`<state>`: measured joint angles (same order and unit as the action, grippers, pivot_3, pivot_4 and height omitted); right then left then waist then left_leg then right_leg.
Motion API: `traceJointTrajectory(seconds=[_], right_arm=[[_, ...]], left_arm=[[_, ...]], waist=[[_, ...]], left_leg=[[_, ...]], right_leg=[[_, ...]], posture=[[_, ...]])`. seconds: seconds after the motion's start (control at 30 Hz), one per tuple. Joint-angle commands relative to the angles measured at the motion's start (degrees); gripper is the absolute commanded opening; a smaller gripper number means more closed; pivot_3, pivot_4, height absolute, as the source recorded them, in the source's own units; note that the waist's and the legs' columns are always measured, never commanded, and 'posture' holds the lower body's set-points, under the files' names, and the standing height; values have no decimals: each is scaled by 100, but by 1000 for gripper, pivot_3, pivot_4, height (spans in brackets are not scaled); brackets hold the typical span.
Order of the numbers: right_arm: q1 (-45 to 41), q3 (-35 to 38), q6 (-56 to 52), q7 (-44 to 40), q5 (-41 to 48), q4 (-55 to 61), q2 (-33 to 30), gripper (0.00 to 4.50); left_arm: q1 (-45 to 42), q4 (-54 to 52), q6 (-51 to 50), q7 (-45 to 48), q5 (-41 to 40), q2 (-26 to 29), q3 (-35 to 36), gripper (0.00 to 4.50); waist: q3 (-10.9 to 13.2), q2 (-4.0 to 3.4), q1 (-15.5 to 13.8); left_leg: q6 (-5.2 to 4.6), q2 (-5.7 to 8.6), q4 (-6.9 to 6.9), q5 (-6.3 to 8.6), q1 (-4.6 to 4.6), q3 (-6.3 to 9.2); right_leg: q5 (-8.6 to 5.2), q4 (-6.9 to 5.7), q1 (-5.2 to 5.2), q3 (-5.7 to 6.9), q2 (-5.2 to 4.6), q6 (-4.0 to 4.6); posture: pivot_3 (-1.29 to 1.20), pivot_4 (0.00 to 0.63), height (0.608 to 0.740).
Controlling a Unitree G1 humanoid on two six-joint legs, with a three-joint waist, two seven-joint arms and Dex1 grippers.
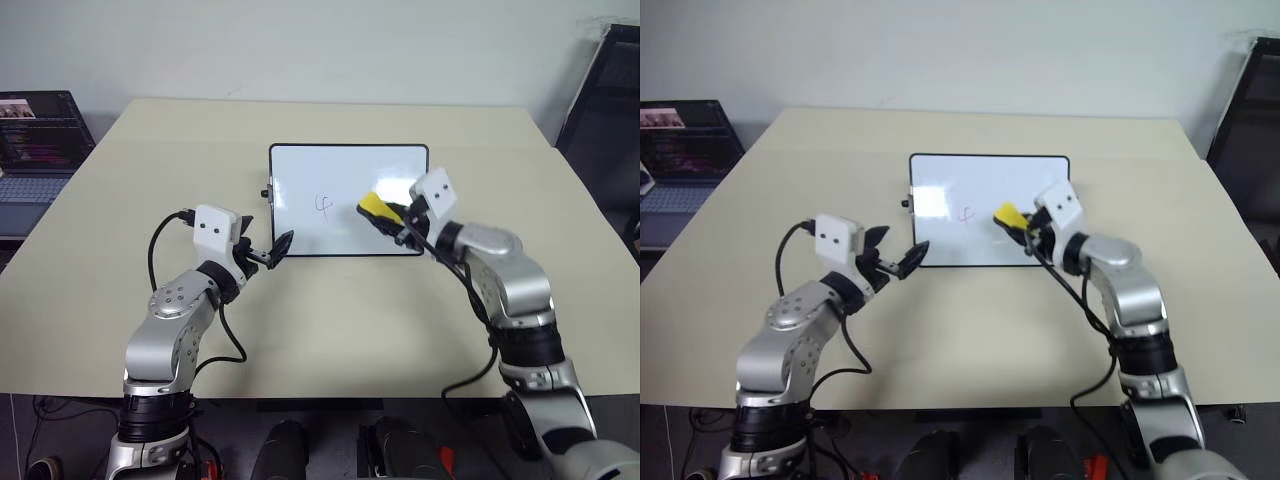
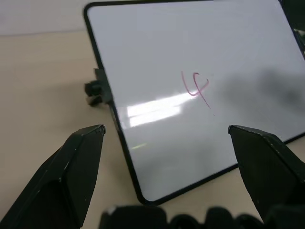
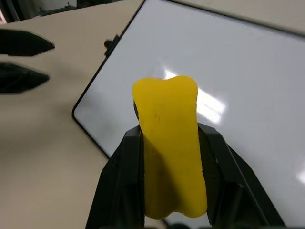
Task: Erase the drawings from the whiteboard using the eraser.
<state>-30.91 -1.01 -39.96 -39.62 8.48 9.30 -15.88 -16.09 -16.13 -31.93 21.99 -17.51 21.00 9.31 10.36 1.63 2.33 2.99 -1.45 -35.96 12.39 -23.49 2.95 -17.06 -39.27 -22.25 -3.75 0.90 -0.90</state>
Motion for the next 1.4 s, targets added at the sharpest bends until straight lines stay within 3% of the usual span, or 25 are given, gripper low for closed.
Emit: traceJointTrajectory(seconds=[0.03, 0.1, 0.3, 0.7, 0.93, 1.17, 1.4], right_arm=[[491, 156, 89, 114, 220, 785, -175, 1122], [1081, 99, 450, 75, 194, 1070, -352, 1122], [1794, 377, 1067, 460, 550, 1217, -8, 1122], [1679, -138, 1614, 783, 223, 997, -63, 1122], [549, -821, 2047, 847, -700, 219, -419, 1122], [-743, -1442, 2179, 752, -1209, -797, -267, 1122], [-2456, -2075, 2704, 562, -1808, -3090, 262, 1121]], left_arm=[[-17, -360, 172, -179, -48, -32, 178, 4500], [-25, -444, 131, -268, -61, -40, 205, 4500], [28, -455, 133, -282, -184, -75, 297, 4500], [117, -84, 88, 195, -151, 268, 132, 4500], [-267, 521, 226, 690, 155, 801, -309, 4500], [-571, 876, 357, 884, 322, 929, -518, 4500], [-747, 1329, 728, 1227, 407, 977, -640, 4500]], waist=[[0, -1, -3], [0, 0, -28], [0, 0, -24], [0, 0, -43], [0, 0, -43], [0, 0, -44], [1, -1, -19]], left_leg=[[0, 1, 0, 0, 0, -3], [0, 2, 0, 0, -1, -4], [0, -3, 0, 0, -4, -13], [0, -1, -1, 0, -4, -17], [0, -1, -1, -1, -2, -18], [0, -2, 1, 0, -3, -21], [0, -3, 1, 0, -7, -21]], right_leg=[[0, 1, 0, -1, 0, -1], [0, 7, 2, 2, 0, -2], [-2, 19, 4, 5, 5, -6], [-6, 20, 5, 5, 5, -14], [-3, 20, 5, 8, 6, -7], [1, 19, 3, 6, 4, 0], [2, 17, -5, 12, 3, 2]], posture=[[0, 150, 740], [0, 150, 740], [0, 150, 740], [0, 150, 740], [0, 150, 740], [0, 150, 740], [0, 150, 740]])
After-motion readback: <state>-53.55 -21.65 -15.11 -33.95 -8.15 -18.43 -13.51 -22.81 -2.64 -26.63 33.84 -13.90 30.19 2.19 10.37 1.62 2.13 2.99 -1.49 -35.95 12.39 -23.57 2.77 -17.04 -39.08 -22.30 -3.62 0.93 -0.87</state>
